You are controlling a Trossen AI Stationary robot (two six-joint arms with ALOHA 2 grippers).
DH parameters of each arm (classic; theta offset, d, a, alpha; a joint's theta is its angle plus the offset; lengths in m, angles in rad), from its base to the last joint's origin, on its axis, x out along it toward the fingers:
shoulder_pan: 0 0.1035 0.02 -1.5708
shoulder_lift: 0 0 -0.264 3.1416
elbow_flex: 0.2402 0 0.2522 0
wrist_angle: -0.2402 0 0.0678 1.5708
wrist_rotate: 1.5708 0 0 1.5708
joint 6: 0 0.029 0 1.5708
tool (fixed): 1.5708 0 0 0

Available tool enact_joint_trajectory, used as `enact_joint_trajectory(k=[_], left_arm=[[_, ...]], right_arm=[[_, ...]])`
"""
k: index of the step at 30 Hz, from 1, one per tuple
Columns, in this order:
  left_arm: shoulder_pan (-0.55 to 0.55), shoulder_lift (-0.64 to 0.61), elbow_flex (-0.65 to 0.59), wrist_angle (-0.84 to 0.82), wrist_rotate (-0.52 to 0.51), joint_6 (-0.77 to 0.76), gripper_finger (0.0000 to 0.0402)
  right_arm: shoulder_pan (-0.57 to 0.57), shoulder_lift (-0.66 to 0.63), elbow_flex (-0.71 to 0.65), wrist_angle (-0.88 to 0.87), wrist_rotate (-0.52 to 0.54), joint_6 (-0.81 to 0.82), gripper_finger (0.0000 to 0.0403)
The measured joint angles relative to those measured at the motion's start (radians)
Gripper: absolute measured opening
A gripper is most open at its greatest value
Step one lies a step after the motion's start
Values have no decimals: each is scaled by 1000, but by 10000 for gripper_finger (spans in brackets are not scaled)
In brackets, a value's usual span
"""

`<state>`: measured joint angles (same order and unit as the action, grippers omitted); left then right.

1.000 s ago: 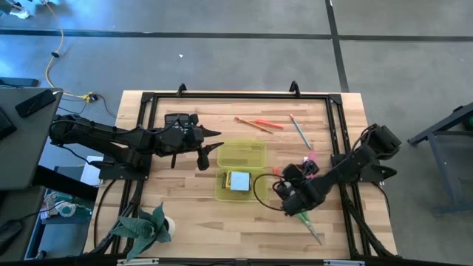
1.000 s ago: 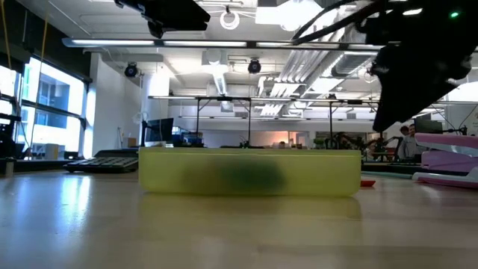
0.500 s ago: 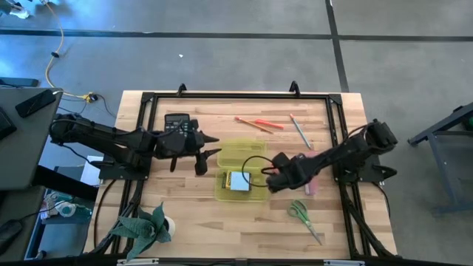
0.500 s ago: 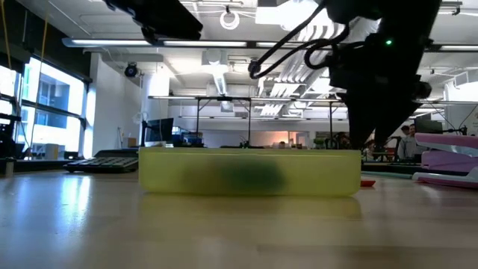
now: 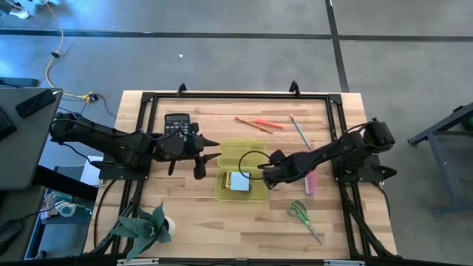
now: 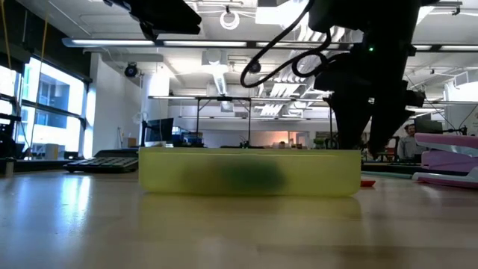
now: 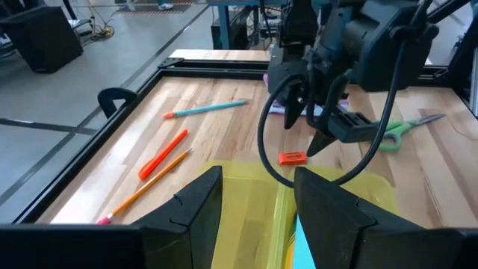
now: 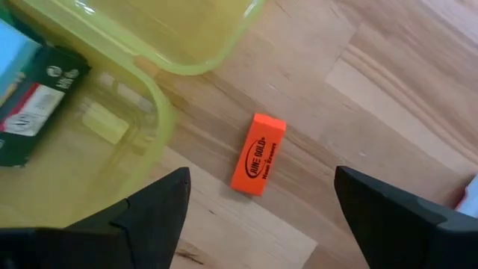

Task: Pack school essentials
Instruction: Put the orange eraser into the yellow supply box

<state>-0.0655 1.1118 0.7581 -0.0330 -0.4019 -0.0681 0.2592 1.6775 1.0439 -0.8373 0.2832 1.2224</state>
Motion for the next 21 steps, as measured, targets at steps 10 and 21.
enact_joint_trajectory(k=[10, 21], left_arm=[[-1, 0, 0, 2, -2, 0, 156], [-1, 0, 0, 2, -2, 0, 156]], right_arm=[[0, 80, 0, 48, -1, 0, 317], [-1, 125, -10, 68, 13, 0, 276]])
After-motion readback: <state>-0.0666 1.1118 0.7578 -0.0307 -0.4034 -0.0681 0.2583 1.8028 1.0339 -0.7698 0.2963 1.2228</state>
